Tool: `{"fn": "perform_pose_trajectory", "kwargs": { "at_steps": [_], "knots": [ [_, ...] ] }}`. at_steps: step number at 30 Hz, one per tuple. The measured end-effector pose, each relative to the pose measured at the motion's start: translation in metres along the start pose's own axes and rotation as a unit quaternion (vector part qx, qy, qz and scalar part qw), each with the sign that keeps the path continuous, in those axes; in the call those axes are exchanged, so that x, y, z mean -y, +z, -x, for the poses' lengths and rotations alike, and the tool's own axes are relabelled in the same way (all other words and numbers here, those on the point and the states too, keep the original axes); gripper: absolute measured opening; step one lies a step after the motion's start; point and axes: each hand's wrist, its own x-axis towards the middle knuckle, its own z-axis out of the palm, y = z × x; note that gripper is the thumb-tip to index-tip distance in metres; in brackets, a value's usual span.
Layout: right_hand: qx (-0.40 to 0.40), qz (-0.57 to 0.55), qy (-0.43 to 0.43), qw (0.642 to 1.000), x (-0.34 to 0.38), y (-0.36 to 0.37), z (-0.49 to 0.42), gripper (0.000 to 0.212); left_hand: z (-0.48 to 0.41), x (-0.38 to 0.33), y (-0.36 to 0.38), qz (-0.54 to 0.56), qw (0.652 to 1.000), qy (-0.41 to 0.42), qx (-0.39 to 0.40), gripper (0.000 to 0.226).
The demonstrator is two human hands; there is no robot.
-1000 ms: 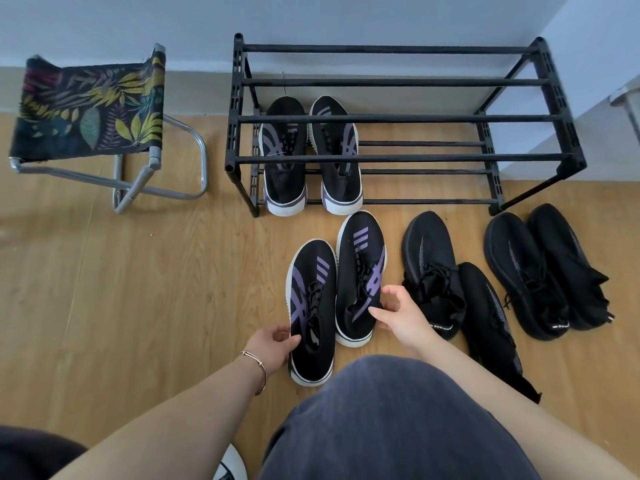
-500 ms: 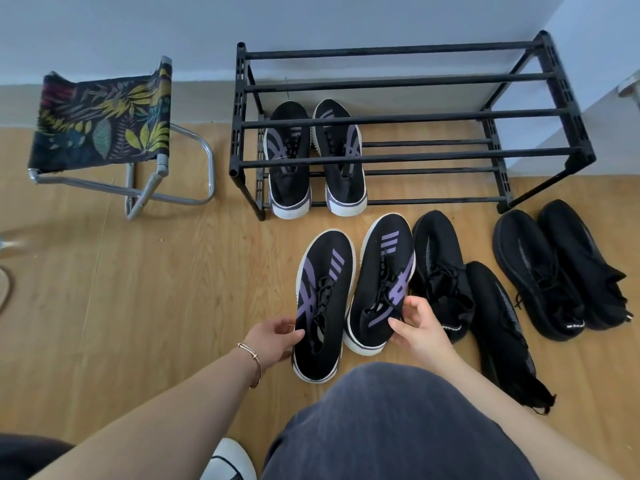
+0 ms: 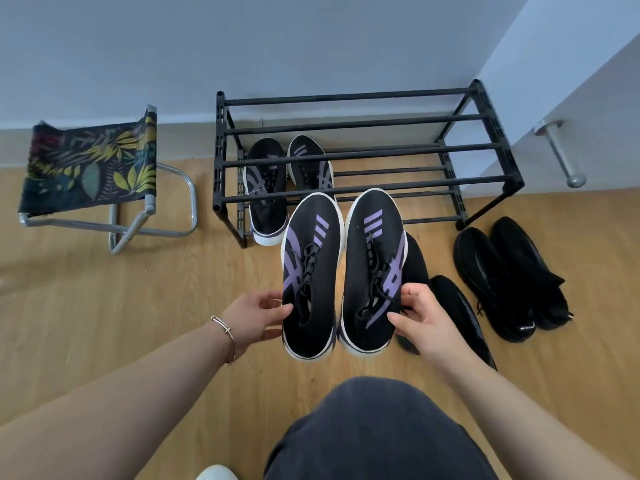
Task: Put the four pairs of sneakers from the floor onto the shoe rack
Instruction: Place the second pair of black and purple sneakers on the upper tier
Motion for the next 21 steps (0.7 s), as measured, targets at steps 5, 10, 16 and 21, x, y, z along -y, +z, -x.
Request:
{"fn": "perform_pose_trajectory", "kwargs": {
  "at_steps": [5, 10, 16, 21],
  "knots": [
    [0.026, 0.032, 0.011, 0.999, 0.020, -0.006, 0.006, 0.033, 0.009, -0.006, -0.005, -0.017, 1.000, -0.003, 0.015, 0.021],
    [0.025, 0.054, 0.000, 0.998, 0.032, -0.003, 0.008, 0.033, 0.023, -0.015, -0.007, -0.002, 1.000, 0.000, 0.010, 0.023],
    [0.022, 0.041, -0.022, 0.999, 0.048, 0.008, -0.002, 0.035, 0.029, -0.036, -0.016, 0.012, 1.000, 0.017, -0.007, 0.026],
    [0.022, 0.013, -0.050, 0.998, 0.069, 0.019, -0.027, 0.034, 0.024, -0.058, -0.029, 0.009, 0.998, 0.048, -0.037, 0.024]
  ]
}}
